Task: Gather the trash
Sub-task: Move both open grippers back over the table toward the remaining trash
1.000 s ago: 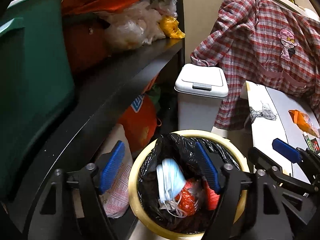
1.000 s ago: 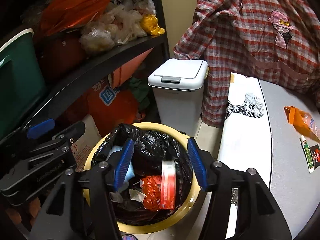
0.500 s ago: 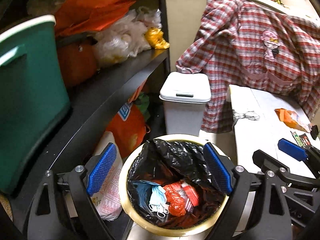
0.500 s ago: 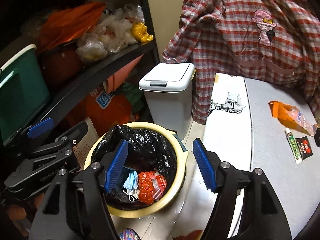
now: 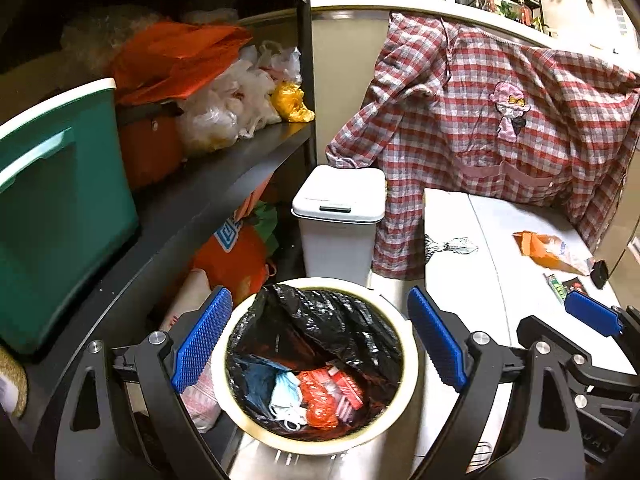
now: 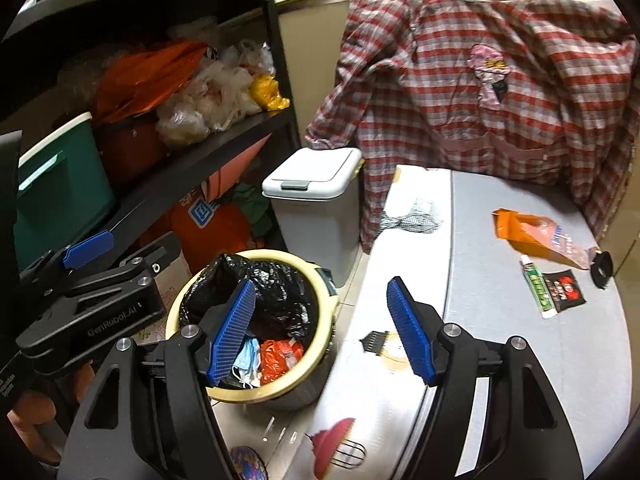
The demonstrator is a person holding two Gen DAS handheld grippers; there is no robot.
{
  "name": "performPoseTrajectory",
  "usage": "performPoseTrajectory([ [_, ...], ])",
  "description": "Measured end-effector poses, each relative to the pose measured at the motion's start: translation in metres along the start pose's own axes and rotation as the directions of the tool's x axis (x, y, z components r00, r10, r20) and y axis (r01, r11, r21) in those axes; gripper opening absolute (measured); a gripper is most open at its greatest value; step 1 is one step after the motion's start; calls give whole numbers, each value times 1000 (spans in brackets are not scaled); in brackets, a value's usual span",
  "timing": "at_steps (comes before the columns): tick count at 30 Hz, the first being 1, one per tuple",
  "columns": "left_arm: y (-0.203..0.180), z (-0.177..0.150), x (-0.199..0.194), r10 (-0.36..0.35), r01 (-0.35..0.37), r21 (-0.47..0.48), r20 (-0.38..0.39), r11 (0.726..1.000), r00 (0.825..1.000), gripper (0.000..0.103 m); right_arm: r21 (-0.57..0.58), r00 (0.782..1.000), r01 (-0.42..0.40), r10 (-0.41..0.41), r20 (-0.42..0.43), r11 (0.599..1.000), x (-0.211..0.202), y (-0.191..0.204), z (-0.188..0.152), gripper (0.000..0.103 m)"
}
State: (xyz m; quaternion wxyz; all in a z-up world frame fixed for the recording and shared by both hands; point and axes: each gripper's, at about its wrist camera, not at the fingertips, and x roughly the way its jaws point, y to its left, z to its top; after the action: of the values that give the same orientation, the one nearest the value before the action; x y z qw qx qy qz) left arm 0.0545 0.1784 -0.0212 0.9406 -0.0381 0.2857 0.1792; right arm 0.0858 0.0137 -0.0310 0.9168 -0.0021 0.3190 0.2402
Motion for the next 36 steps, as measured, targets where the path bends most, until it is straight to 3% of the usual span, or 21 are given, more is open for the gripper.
performPoseTrajectory([
  [16, -66, -3, -19, -103, 102, 56, 14, 993, 995, 87, 58, 990, 121, -125, 59, 991, -53, -62, -12, 68],
  [36, -175, -1, -1, -254, 255, 162, -31, 953, 967, 87, 183, 954, 286, -297, 36, 941, -70, -157, -23, 68],
])
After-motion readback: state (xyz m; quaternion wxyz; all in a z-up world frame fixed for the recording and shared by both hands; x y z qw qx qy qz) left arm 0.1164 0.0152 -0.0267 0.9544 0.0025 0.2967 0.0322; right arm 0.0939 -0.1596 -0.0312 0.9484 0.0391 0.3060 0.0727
